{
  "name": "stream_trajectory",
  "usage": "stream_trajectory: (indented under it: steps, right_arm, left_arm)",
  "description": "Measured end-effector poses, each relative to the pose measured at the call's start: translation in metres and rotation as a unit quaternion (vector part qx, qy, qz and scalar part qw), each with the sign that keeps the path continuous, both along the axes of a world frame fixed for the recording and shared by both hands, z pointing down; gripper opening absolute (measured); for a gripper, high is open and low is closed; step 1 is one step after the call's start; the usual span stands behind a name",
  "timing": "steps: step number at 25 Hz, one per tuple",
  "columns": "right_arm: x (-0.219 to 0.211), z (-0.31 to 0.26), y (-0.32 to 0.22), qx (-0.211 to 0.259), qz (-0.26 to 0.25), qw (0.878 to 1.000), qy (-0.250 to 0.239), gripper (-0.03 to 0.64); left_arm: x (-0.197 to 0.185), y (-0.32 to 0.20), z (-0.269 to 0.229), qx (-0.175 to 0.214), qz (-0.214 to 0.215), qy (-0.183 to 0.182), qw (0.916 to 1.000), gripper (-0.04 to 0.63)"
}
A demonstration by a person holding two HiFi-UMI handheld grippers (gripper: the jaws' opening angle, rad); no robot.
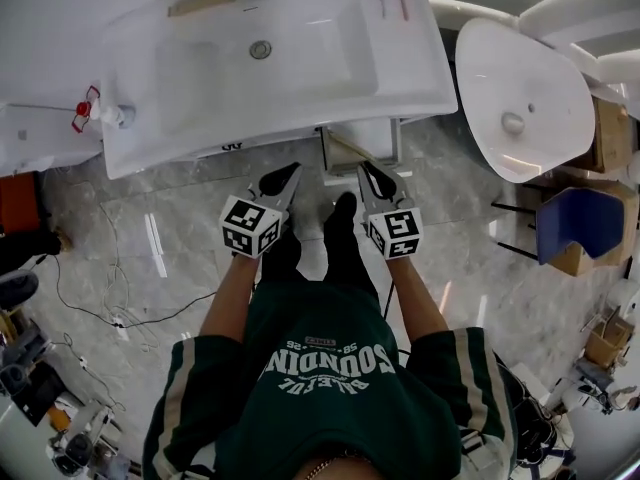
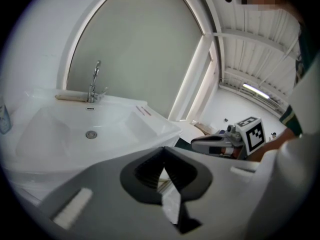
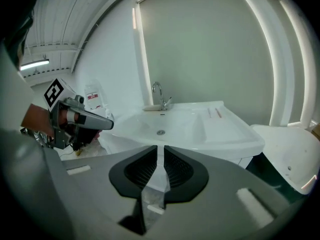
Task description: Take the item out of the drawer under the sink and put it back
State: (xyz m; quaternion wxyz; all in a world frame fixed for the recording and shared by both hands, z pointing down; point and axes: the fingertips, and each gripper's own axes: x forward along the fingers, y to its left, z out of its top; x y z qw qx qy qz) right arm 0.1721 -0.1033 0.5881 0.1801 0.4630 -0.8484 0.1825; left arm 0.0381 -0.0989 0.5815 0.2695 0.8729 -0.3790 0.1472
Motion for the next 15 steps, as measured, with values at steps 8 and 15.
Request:
stream_trajectory:
  steps: [8,15]
  right_arm:
    - [0.007,0.067,-0.012,-0.053,-0.057,0.995,0.069,0.129]
    - [0.006,0.131,-0.023,-0.099,-0.138,0.976,0.139,0.138]
  left_arm:
    - [-0.003,0.004,0.025,-0.023,-0.025,-0.006,0.9994,0.051]
    - [-0.004,0.004,0.043,-0.036,-0.049,-0.011,0.9981,0.051]
